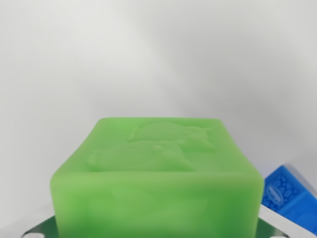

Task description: Stack cube

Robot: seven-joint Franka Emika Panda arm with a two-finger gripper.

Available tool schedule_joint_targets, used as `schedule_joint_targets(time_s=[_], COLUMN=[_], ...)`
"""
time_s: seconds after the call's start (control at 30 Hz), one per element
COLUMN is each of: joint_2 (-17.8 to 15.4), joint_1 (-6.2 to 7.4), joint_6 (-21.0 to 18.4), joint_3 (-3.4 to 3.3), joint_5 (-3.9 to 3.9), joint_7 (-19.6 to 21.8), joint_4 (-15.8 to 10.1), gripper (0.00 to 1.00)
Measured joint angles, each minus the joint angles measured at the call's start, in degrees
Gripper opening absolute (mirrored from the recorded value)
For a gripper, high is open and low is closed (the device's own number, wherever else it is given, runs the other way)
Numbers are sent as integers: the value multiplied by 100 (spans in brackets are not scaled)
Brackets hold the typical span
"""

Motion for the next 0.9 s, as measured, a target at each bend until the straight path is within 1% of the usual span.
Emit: schedule_joint_targets(time_s=[0.53,0.9], joint_2=[-108,-198], joint_1=[-134,-223], joint_6=[-17,-41], joint_3=[-150,-270], joint_5=[98,173], joint_7=[354,620], joint_4=[-85,-145], gripper=[0,0])
